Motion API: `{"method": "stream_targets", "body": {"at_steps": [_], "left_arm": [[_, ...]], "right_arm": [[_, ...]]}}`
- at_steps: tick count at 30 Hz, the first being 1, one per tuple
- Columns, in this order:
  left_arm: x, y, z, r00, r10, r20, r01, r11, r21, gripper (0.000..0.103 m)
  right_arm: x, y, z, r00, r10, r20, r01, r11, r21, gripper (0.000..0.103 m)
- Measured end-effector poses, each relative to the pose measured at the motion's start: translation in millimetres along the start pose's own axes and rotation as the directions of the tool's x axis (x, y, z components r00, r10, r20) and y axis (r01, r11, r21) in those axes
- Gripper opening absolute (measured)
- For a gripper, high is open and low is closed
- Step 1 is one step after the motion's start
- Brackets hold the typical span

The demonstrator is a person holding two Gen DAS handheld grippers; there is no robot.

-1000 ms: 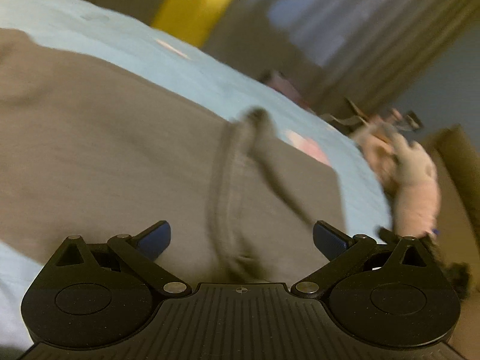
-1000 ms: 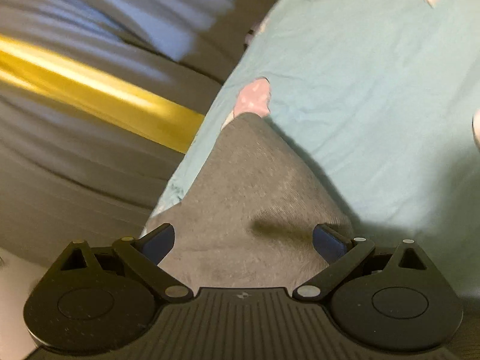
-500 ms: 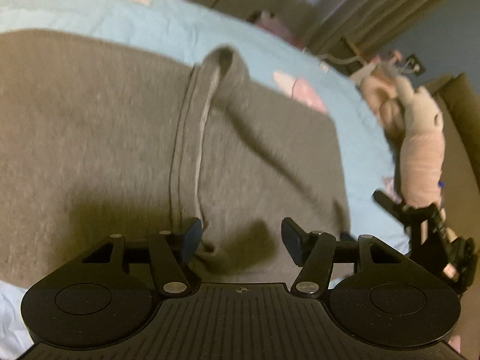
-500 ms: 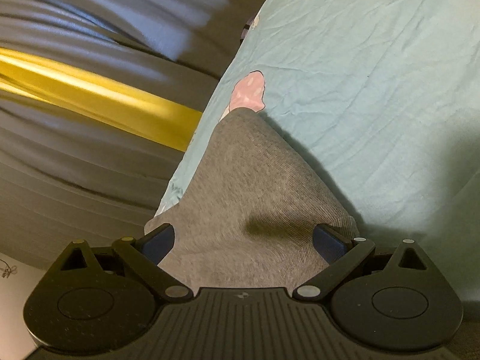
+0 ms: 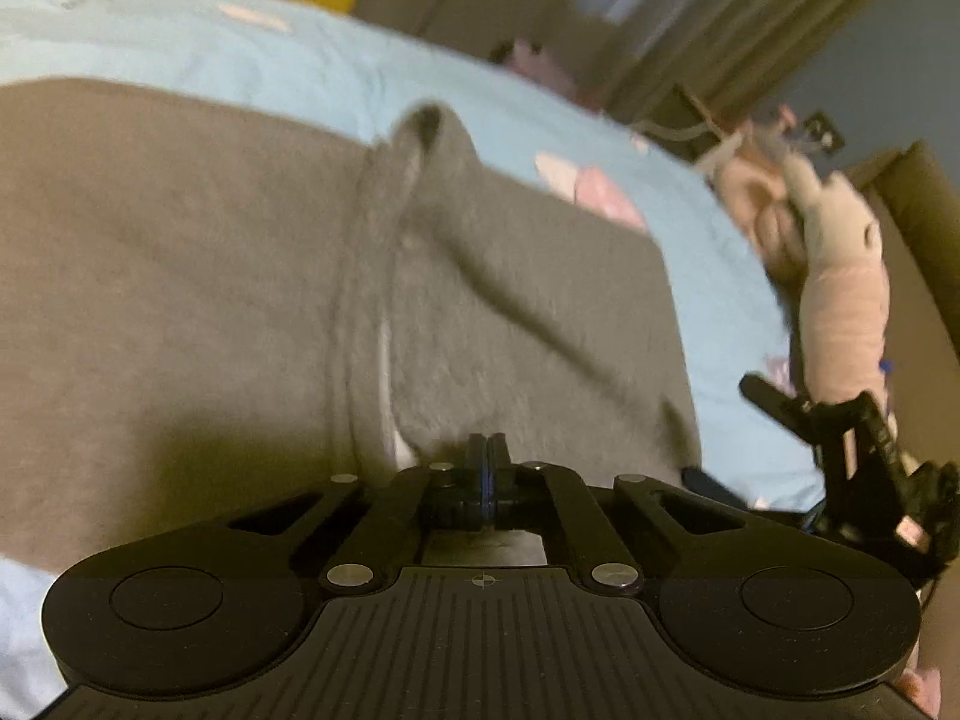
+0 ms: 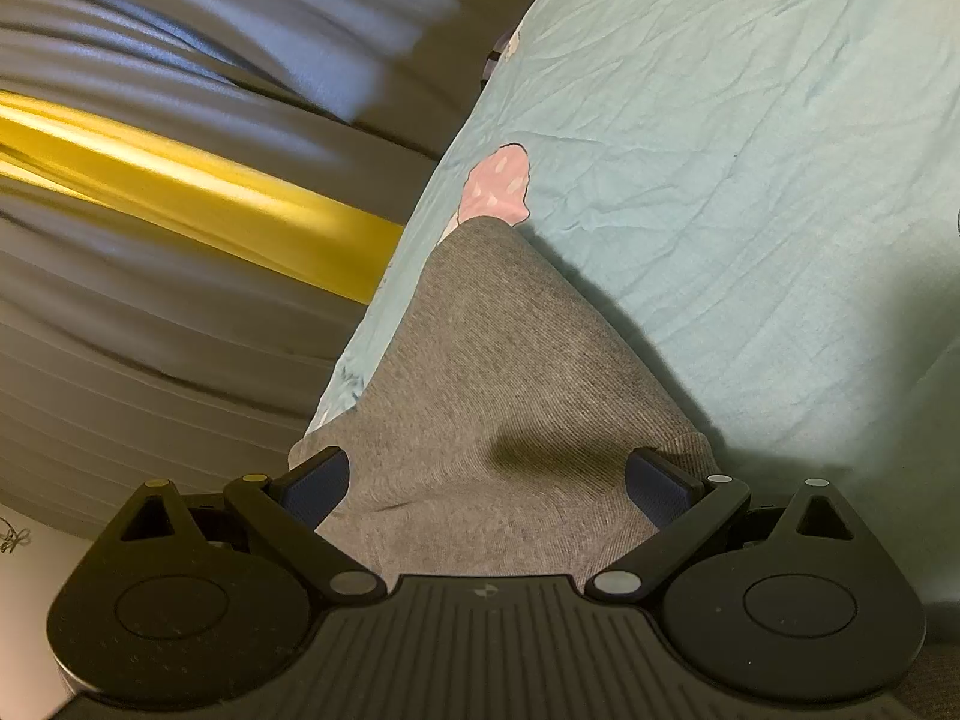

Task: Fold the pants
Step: 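Lower the left gripper onto the folded edge and pinch it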

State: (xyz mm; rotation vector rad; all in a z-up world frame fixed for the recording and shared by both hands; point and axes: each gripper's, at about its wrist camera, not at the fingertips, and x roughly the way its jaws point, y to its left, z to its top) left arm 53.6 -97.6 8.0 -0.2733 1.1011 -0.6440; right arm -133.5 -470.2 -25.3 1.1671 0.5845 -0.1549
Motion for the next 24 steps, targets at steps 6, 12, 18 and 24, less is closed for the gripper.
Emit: {"method": "stream_targets", "body": {"at_steps": [6, 12, 18, 24], "left_arm": [[-27.2, 30.6, -11.8, 0.999, -0.042, 0.023, 0.044, 0.995, -0.094, 0.001], [-26.9, 21.3, 3.5, 0.998, -0.053, 0.016, 0.054, 0.996, -0.075, 0.037], [-5.3, 4.5, 14.2, 0.997, -0.054, -0.054, 0.053, 0.998, -0.02, 0.045], [26.8, 5.8, 15.1, 0.986, 0.042, -0.161, -0.04, 0.999, 0.015, 0.045]], "right_arm": [[0.8, 2.5, 0.1, 1.0, -0.013, 0.003, 0.013, 1.0, -0.017, 0.099], [-1.6, 5.3, -0.2, 0.999, -0.031, 0.005, 0.032, 0.999, -0.034, 0.099], [-14.1, 21.5, -2.9, 0.986, -0.163, 0.031, 0.166, 0.974, -0.155, 0.099], [-16.2, 14.1, 2.1, 0.983, -0.18, 0.041, 0.185, 0.973, -0.141, 0.099]]}}
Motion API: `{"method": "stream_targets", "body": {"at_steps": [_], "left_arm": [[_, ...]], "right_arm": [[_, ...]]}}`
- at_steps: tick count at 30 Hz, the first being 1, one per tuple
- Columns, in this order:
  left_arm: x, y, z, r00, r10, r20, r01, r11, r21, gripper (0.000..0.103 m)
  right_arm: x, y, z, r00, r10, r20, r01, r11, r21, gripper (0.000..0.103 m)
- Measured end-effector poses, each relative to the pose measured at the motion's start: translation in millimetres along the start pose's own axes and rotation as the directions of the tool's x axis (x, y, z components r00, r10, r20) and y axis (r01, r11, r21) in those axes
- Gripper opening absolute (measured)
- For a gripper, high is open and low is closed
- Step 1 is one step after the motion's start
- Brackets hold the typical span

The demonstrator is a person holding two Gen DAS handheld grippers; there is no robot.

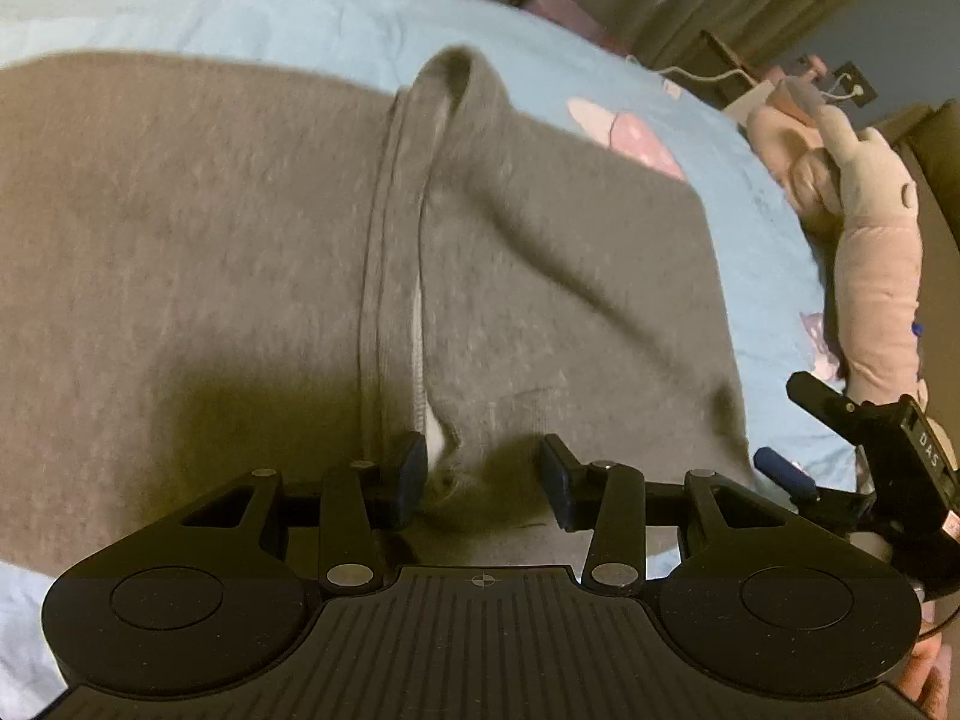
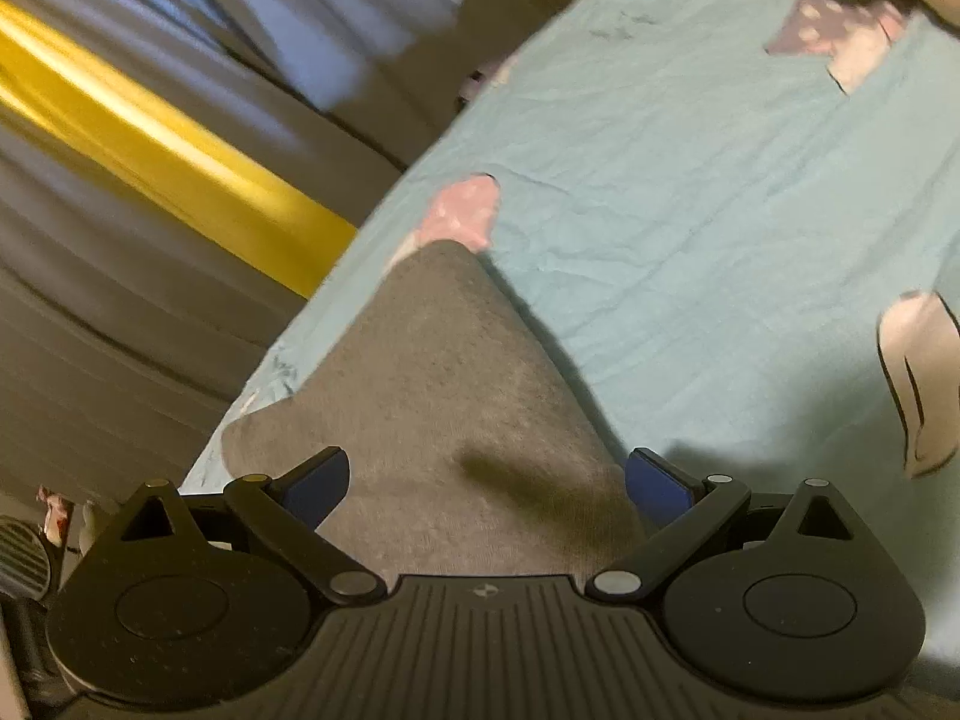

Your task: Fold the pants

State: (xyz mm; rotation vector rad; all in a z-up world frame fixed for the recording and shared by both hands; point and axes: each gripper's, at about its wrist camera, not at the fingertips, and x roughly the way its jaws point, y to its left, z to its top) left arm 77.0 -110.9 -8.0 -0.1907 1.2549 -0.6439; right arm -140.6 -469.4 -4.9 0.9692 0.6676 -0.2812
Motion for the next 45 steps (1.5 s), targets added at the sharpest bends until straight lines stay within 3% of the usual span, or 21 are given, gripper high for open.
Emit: {"method": "stream_targets", "body": {"at_steps": [3, 4, 5, 8, 15, 17, 21, 22, 24, 26, 27, 31, 35, 38, 42, 43, 45], "left_arm": [[8.0, 6.6, 0.5, 0.998, -0.055, -0.012, 0.054, 0.997, -0.058, 0.042], [10.6, 7.0, 0.0, 0.998, -0.069, -0.009, 0.068, 0.995, -0.07, 0.032], [12.9, 6.2, -1.3, 0.997, -0.081, -0.009, 0.08, 0.994, -0.068, 0.009], [12.7, 1.5, -6.7, 0.995, -0.101, 0.015, 0.102, 0.993, -0.064, 0.008], [-38.5, 11.2, -26.1, 0.974, -0.181, 0.138, 0.193, 0.978, -0.079, 0.008], [-42.3, 14.7, -34.2, 0.978, -0.156, 0.139, 0.165, 0.984, -0.059, 0.008], [-23.4, 25.0, -41.8, 0.995, -0.005, 0.095, 0.013, 0.996, -0.087, 0.007], [-22.8, 26.3, -42.4, 0.996, -0.007, 0.094, 0.016, 0.996, -0.093, 0.009], [-28.0, 25.4, -39.8, 0.993, -0.023, 0.117, 0.035, 0.994, -0.103, 0.024], [-35.6, 24.2, -33.4, 0.987, -0.003, 0.159, 0.022, 0.993, -0.115, 0.073], [-39.5, 23.6, -28.7, 0.982, 0.023, 0.19, 0.003, 0.991, -0.133, 0.079], [-35.3, 29.6, -7.4, 0.977, 0.024, 0.212, 0.017, 0.982, -0.189, 0.08], [-10.5, 33.4, 8.7, 0.986, 0.006, 0.165, 0.034, 0.97, -0.242, 0.077], [6.4, 32.7, 16.0, 0.992, -0.007, 0.122, 0.035, 0.974, -0.225, 0.075], [30.3, 32.7, 22.5, 0.995, -0.089, 0.054, 0.099, 0.97, -0.223, 0.078], [33.8, 36.9, 24.1, 0.993, -0.106, 0.05, 0.115, 0.963, -0.244, 0.078], [36.5, 45.9, 25.4, 0.988, -0.136, 0.071, 0.152, 0.928, -0.339, 0.065]], "right_arm": [[4.6, -6.8, 1.1, 1.0, 0.021, -0.022, -0.021, 0.999, 0.031, 0.099], [7.2, -8.5, 1.7, 0.999, 0.023, -0.03, -0.022, 0.999, 0.039, 0.099], [8.7, -9.2, 1.5, 0.999, 0.02, -0.035, -0.019, 0.999, 0.045, 0.099], [12.0, -12.0, 1.1, 0.999, 0.025, -0.047, -0.021, 0.998, 0.067, 0.099], [11.1, -23.2, 0.8, 0.998, 0.043, -0.044, -0.035, 0.987, 0.156, 0.099], [13.0, -23.0, 1.2, 0.998, 0.036, -0.05, -0.028, 0.988, 0.154, 0.099], [13.9, -21.2, 1.2, 0.998, 0.02, -0.06, -0.011, 0.99, 0.139, 0.099], [13.9, -21.0, 0.9, 0.998, 0.016, -0.063, -0.007, 0.99, 0.137, 0.099], [14.3, -20.4, 1.0, 0.998, 0.01, -0.066, -0.001, 0.991, 0.134, 0.099], [14.5, -19.5, 0.6, 0.998, 0.006, -0.066, 0.002, 0.992, 0.126, 0.099], [15.6, -19.5, 0.9, 0.998, 0.004, -0.07, 0.005, 0.992, 0.125, 0.099], [21.3, -18.0, 0.2, 0.996, -0.001, -0.085, 0.012, 0.993, 0.119, 0.099], [23.1, -17.5, 0.4, 0.997, 0.006, -0.081, 0.003, 0.994, 0.111, 0.099], [24.7, -19.0, 0.3, 0.997, 0.02, -0.069, -0.012, 0.993, 0.121, 0.099], [29.0, -20.7, 1.2, 0.997, 0.044, -0.06, -0.035, 0.99, 0.138, 0.099], [29.5, -20.8, 1.4, 0.997, 0.05, -0.055, -0.042, 0.989, 0.139, 0.099], [29.9, -20.7, 1.6, 0.997, 0.064, -0.05, -0.056, 0.989, 0.139, 0.099]]}}
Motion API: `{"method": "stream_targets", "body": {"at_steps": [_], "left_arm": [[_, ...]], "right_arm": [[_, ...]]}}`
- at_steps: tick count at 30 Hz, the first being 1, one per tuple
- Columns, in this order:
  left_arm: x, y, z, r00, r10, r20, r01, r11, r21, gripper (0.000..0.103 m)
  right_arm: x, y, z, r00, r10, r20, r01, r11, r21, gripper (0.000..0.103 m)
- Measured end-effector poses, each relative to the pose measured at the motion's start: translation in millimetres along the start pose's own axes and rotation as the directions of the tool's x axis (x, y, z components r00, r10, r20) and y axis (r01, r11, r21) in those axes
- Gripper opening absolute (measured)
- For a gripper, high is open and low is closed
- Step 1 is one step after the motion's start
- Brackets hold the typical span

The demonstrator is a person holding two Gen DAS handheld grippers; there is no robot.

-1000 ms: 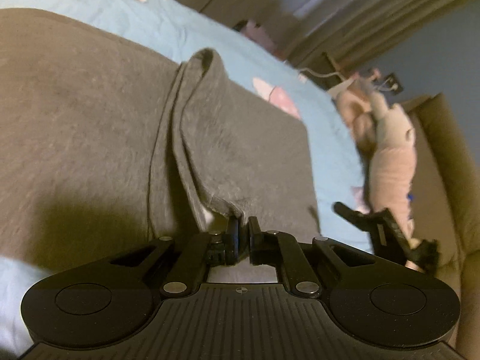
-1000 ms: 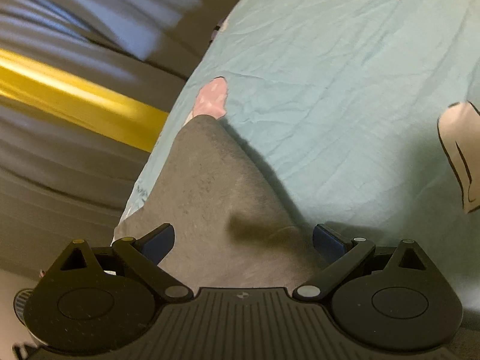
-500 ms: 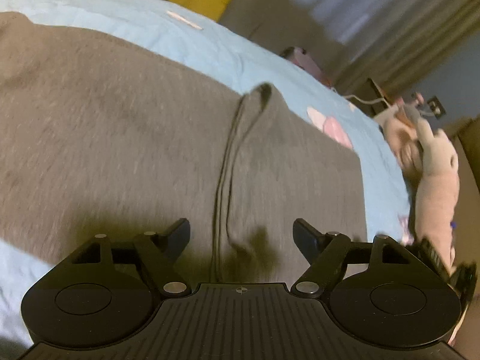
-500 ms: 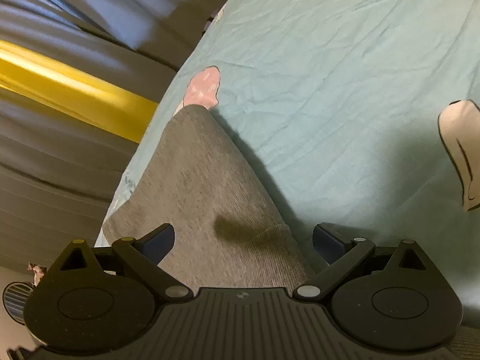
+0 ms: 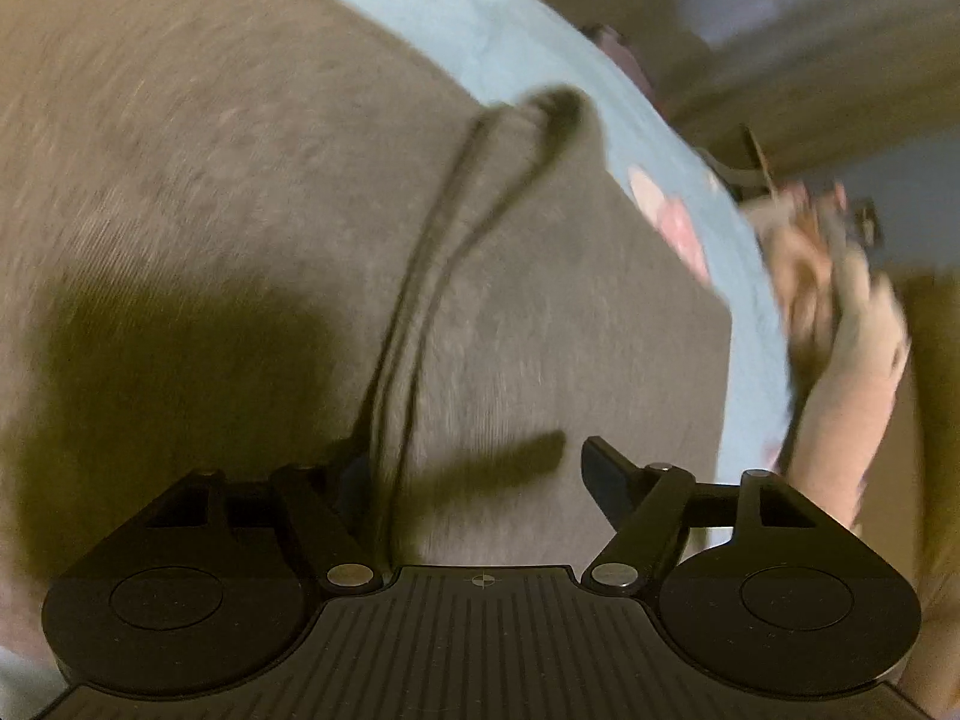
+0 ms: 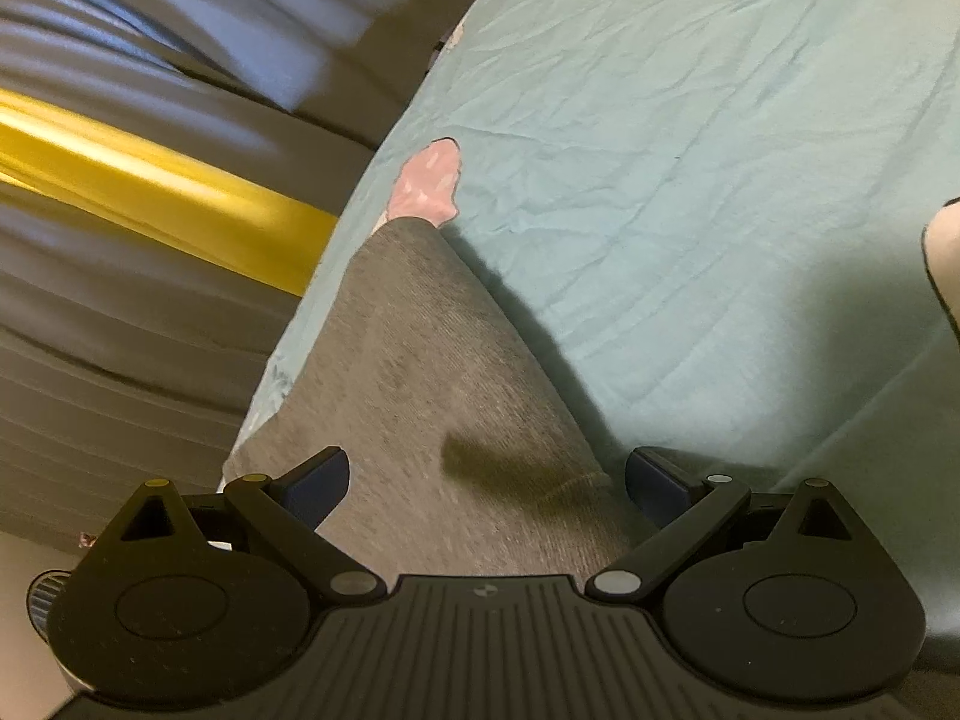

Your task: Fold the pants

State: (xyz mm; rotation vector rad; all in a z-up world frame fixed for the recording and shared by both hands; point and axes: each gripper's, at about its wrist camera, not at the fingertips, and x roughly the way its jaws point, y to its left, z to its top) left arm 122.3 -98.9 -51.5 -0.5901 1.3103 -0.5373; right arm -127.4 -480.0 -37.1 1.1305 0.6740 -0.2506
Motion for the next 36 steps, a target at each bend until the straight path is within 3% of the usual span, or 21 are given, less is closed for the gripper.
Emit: {"method": "stream_targets", "body": {"at_steps": [1, 2, 6, 11, 15, 18, 21, 23, 24, 26, 29, 32, 34, 36], "left_arm": [[-0.2, 3.2, 2.3, 1.0, -0.021, 0.006, 0.021, 0.999, -0.035, 0.034], [0.8, 5.0, 3.4, 1.0, -0.019, 0.003, 0.019, 0.998, -0.054, 0.017], [-10.7, 0.0, -4.2, 0.999, -0.006, 0.051, 0.005, 1.0, 0.014, 0.016], [-42.8, -17.8, -7.9, 0.99, -0.054, 0.127, 0.043, 0.995, 0.086, 0.015], [-73.6, -24.1, -9.3, 0.98, -0.021, 0.2, -0.013, 0.986, 0.166, 0.016], [-89.8, -13.9, -8.9, 0.966, 0.031, 0.257, -0.078, 0.982, 0.174, 0.016], [-94.0, 12.1, -7.8, 0.958, 0.118, 0.263, -0.153, 0.981, 0.117, 0.019], [-92.1, 23.7, -13.2, 0.952, 0.158, 0.261, -0.192, 0.975, 0.113, 0.027], [-93.2, 25.0, -17.4, 0.942, 0.191, 0.277, -0.231, 0.966, 0.118, 0.03], [-98.9, 26.1, -24.5, 0.918, 0.232, 0.322, -0.281, 0.953, 0.113, 0.05], [-120.3, 24.2, -34.2, 0.904, 0.167, 0.393, -0.22, 0.971, 0.094, 0.055], [-133.3, 12.0, -50.8, 0.906, 0.082, 0.415, -0.169, 0.969, 0.178, 0.068], [-129.2, 1.8, -63.0, 0.914, 0.052, 0.403, -0.159, 0.958, 0.238, 0.072], [-121.7, -3.4, -69.8, 0.932, 0.044, 0.359, -0.156, 0.944, 0.29, 0.074]], "right_arm": [[-0.2, -0.1, 0.1, 1.0, 0.004, 0.002, -0.004, 1.0, 0.002, 0.099], [-0.1, 0.1, -0.2, 1.0, 0.006, 0.003, -0.006, 1.0, 0.003, 0.099], [-0.6, 0.1, -0.9, 1.0, 0.009, 0.007, -0.009, 1.0, 0.005, 0.099], [-1.0, 1.7, -0.9, 1.0, 0.003, 0.01, -0.003, 1.0, -0.005, 0.099], [-1.3, 6.2, -2.0, 1.0, -0.014, 0.009, 0.014, 0.999, -0.033, 0.099], [-0.2, 10.2, -3.0, 1.0, -0.029, 0.008, 0.029, 0.998, -0.056, 0.099], [2.2, 14.5, -3.3, 0.999, -0.046, 0.006, 0.046, 0.996, -0.077, 0.099], [3.6, 16.2, -3.4, 0.998, -0.057, 0.004, 0.057, 0.994, -0.091, 0.099], [4.4, 17.6, -3.6, 0.998, -0.065, 0.003, 0.065, 0.993, -0.098, 0.099], [5.3, 19.9, -4.3, 0.997, -0.077, 0.006, 0.077, 0.991, -0.108, 0.099], [4.2, 26.5, -7.1, 0.995, -0.1, 0.03, 0.103, 0.985, -0.136, 0.099], [-7.5, 41.8, -15.7, 0.992, -0.081, 0.097, 0.101, 0.969, -0.225, 0.099], [-20.8, 59.1, -28.1, 0.987, -0.022, 0.159, 0.077, 0.934, -0.348, 0.097], [-28.1, 79.7, -46.4, 0.982, 0.05, 0.18, 0.046, 0.868, -0.494, 0.087]]}}
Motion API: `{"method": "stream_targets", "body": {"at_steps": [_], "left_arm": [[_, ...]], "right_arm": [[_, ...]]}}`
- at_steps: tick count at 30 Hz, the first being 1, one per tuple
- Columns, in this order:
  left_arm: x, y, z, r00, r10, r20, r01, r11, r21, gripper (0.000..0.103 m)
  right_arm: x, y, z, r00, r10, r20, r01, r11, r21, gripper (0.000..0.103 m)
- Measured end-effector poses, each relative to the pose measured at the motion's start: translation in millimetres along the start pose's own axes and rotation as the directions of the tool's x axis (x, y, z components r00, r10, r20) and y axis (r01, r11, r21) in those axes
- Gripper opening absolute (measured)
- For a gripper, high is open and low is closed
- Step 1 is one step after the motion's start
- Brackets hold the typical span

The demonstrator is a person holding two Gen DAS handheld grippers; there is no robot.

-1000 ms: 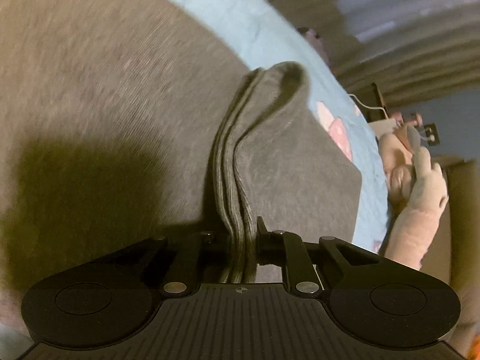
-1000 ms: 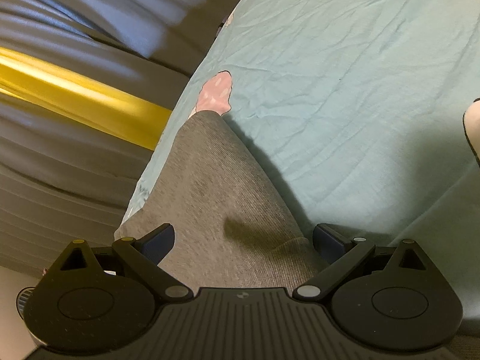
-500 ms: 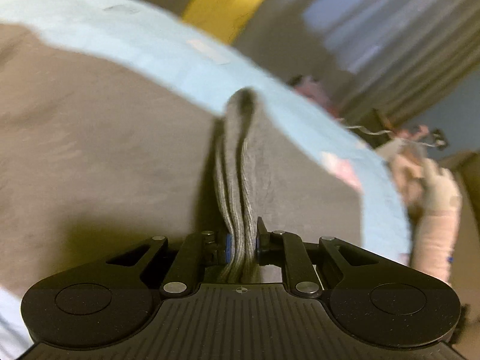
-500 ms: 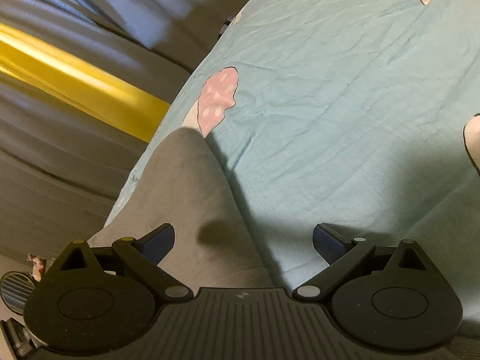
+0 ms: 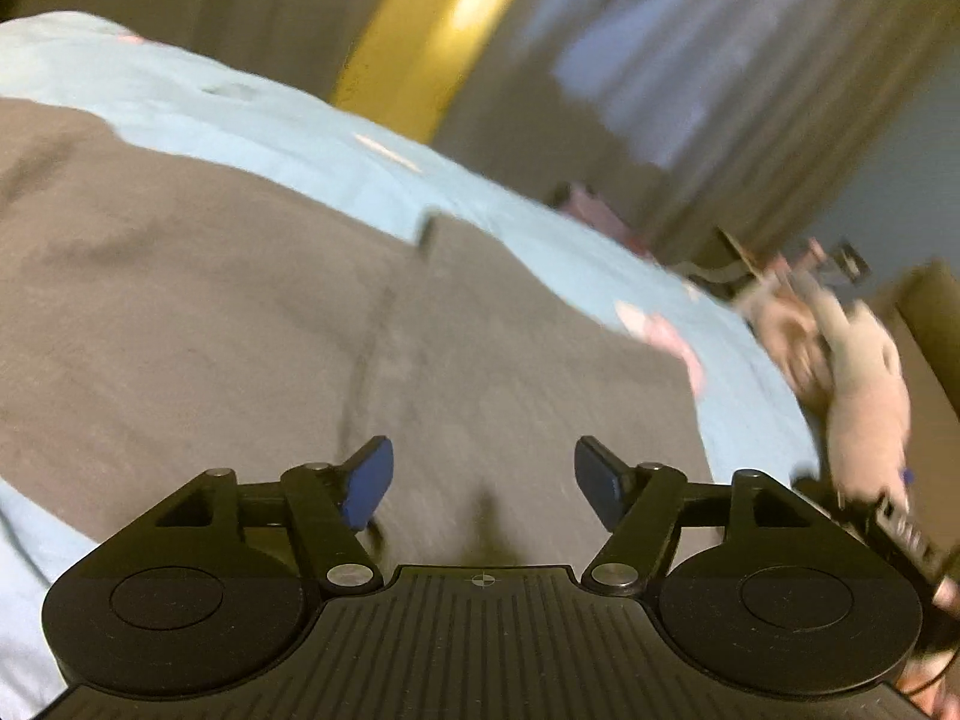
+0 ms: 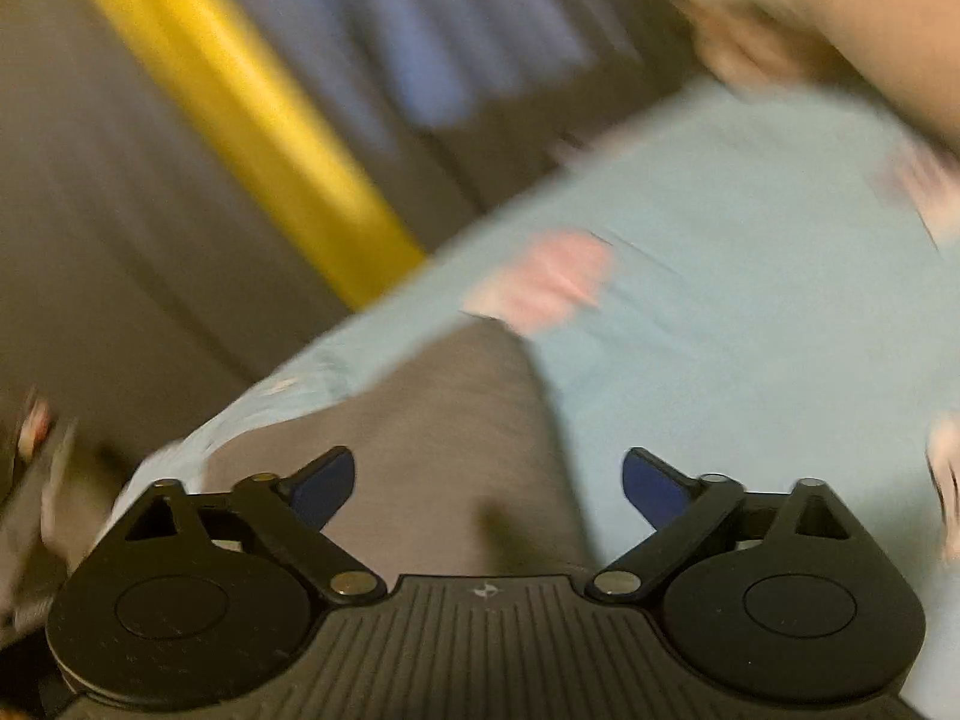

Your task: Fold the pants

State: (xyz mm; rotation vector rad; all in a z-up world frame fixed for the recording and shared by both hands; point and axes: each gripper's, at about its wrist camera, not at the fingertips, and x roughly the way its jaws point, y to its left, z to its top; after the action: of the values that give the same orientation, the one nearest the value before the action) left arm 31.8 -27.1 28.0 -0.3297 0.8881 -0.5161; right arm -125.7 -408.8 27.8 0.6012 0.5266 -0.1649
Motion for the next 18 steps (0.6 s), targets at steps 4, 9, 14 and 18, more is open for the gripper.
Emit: {"method": "stream_targets", "body": {"at_steps": [4, 9, 14, 18], "left_arm": [[21.3, -4.9, -8.5, 0.989, 0.112, -0.096, -0.103, 0.99, 0.093, 0.074], [33.9, -14.9, -17.0, 0.97, 0.215, -0.111, -0.189, 0.961, 0.204, 0.075], [35.5, -18.9, -20.1, 0.966, 0.239, -0.103, -0.209, 0.948, 0.24, 0.076], [32.0, -14.4, -17.6, 0.958, 0.274, -0.087, -0.253, 0.947, 0.2, 0.086]], "right_arm": [[28.8, 30.1, -14.1, 0.984, -0.037, -0.172, 0.009, 0.987, -0.162, 0.036], [72.8, 27.8, -16.9, 0.927, -0.178, -0.331, 0.118, 0.974, -0.194, 0.025], [77.5, 28.9, -15.0, 0.934, -0.178, -0.31, 0.12, 0.973, -0.196, 0.027], [74.8, 26.7, -7.2, 0.954, -0.157, -0.254, 0.119, 0.98, -0.157, 0.028]]}}
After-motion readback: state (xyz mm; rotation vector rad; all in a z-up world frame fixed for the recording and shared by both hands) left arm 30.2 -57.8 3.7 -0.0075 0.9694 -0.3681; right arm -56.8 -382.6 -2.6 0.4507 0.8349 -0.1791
